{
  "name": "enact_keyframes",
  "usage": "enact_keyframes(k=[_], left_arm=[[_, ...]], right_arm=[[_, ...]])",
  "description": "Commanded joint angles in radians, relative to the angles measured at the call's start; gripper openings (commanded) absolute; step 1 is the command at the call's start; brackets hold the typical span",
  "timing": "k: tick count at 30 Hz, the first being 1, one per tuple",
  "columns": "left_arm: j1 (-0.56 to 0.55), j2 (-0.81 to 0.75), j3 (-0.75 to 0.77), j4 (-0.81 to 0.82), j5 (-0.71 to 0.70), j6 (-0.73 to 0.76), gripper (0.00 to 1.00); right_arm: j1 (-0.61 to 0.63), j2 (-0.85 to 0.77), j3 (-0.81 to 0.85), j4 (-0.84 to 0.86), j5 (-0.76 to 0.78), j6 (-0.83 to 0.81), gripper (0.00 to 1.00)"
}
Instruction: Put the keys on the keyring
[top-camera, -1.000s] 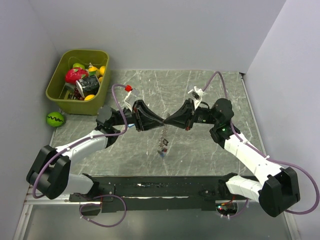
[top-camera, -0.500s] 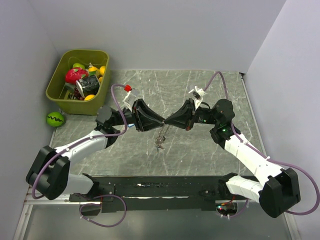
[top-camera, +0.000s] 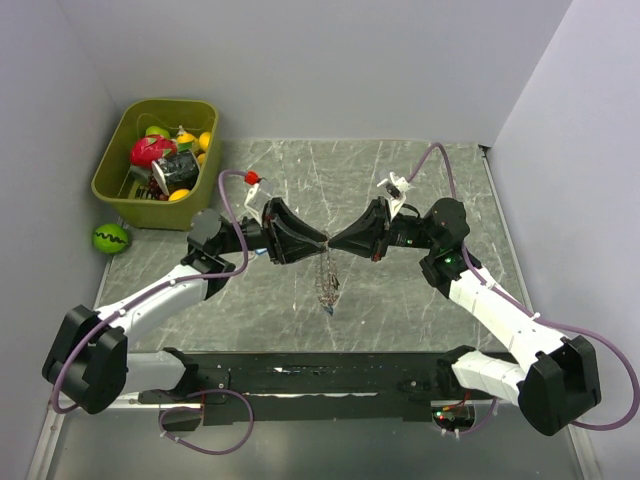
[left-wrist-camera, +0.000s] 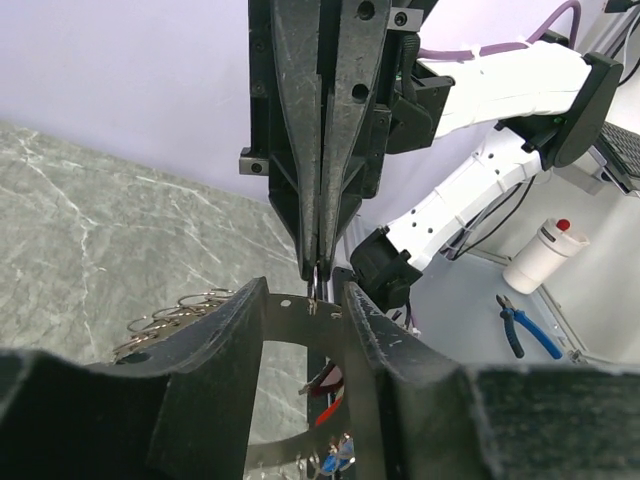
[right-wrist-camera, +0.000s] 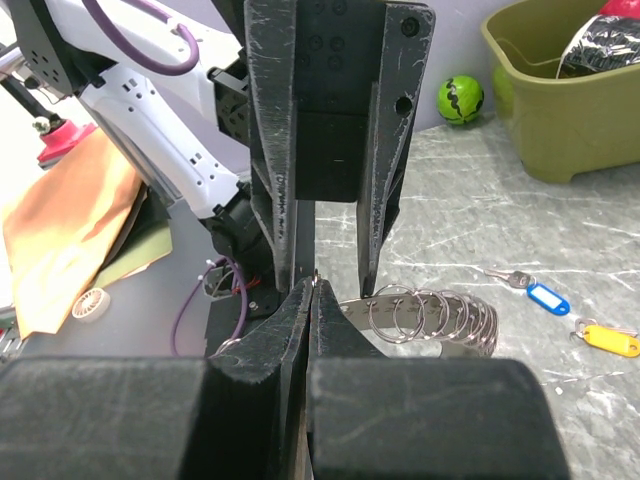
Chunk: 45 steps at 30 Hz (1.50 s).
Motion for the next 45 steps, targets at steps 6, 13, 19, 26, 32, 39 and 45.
enact_keyframes(k=[6, 13, 19, 26, 32, 39, 45], left_arm=[[0.003, 0.027, 0.052, 0.012, 0.013, 0.013, 0.34], [0.003, 0.041, 0.066, -0.031, 0.019, 0.032, 0.01], [0.003, 0.009, 0.049, -0.063, -0.019, 0.070, 0.01], [0.003, -0.031, 0.029, -0.097, -0.045, 0.125, 0.01], [0.003, -0.065, 0.011, -0.153, -0.077, 0.200, 0.01], [-0.005, -0.203, -0.064, -0.239, -0.209, 0.427, 0.01], [-0.059, -0.309, -0.149, -0.238, -0.267, 0.640, 0.01]], right_arm=[[0.002, -0.029, 0.026, 0.060, 0.017, -0.014, 0.00], [0.001, -0.027, 0.023, 0.065, 0.024, -0.010, 0.00], [0.002, -0.038, 0.028, 0.033, 0.063, -0.014, 0.28], [-0.025, -0.177, -0.034, 0.071, 0.265, 0.027, 1.00], [-0.041, -0.207, -0.035, -0.022, 0.351, -0.039, 1.00], [-0.056, -0.178, -0.024, -0.050, 0.333, -0.071, 1.00], [-0.059, -0.123, 0.018, -0.070, 0.262, -0.089, 1.00]])
